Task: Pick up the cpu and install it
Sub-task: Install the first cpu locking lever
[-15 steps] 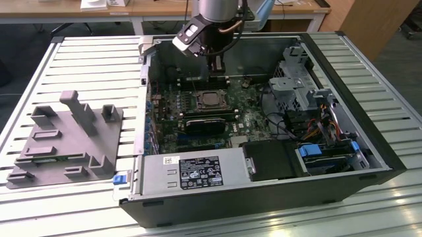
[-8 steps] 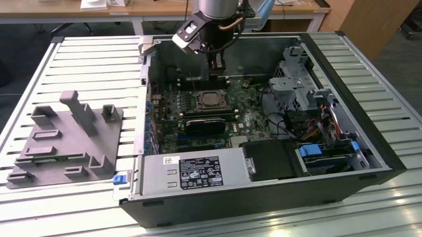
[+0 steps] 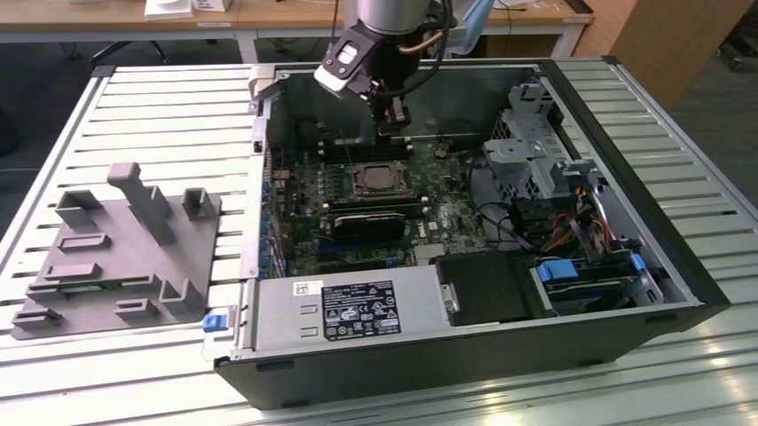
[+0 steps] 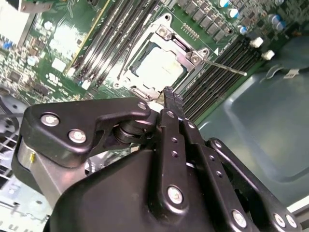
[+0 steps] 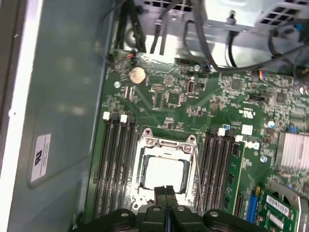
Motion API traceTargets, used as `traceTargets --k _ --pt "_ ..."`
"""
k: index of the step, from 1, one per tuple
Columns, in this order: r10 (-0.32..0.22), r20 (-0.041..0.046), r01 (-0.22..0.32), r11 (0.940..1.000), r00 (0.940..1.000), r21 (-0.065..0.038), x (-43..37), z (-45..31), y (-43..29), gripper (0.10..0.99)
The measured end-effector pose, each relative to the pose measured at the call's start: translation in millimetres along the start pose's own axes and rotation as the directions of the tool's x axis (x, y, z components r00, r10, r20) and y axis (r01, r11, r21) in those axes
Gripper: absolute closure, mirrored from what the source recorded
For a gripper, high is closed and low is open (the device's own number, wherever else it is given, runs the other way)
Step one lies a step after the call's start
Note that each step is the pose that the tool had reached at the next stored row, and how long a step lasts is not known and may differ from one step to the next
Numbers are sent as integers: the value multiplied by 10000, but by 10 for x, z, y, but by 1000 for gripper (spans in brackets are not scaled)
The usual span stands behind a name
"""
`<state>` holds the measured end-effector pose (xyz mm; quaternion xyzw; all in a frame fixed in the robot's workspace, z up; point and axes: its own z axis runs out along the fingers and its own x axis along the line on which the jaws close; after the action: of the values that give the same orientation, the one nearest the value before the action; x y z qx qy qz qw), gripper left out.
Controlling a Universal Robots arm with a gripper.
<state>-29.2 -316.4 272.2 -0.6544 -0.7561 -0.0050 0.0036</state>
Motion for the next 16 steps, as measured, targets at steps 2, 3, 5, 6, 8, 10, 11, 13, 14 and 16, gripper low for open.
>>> traceTargets --k 2,3,5,6,8,10,11,13,14,16 --pt "-267 0 267 9996 9996 4 0 0 0 980" --pt "-386 -1 386 9993 9993 5 0 0 0 980" --pt "-626 -2 626 9980 9980 8 0 0 0 980" --pt "-731 -3 731 9973 9973 9 0 0 0 980" --pt "-889 -3 889 9960 9960 10 0 0 0 980" --pt "-1018 -4 1018 9948 9948 12 0 0 0 980" --pt "-1066 -4 1066 9943 9943 13 0 0 0 980" --pt "-1112 -4 1112 9938 9938 13 0 0 0 980" --pt "-1138 -5 1138 9935 9935 14 0 0 0 980" --pt "-1206 -5 1206 9927 9927 14 0 0 0 980"
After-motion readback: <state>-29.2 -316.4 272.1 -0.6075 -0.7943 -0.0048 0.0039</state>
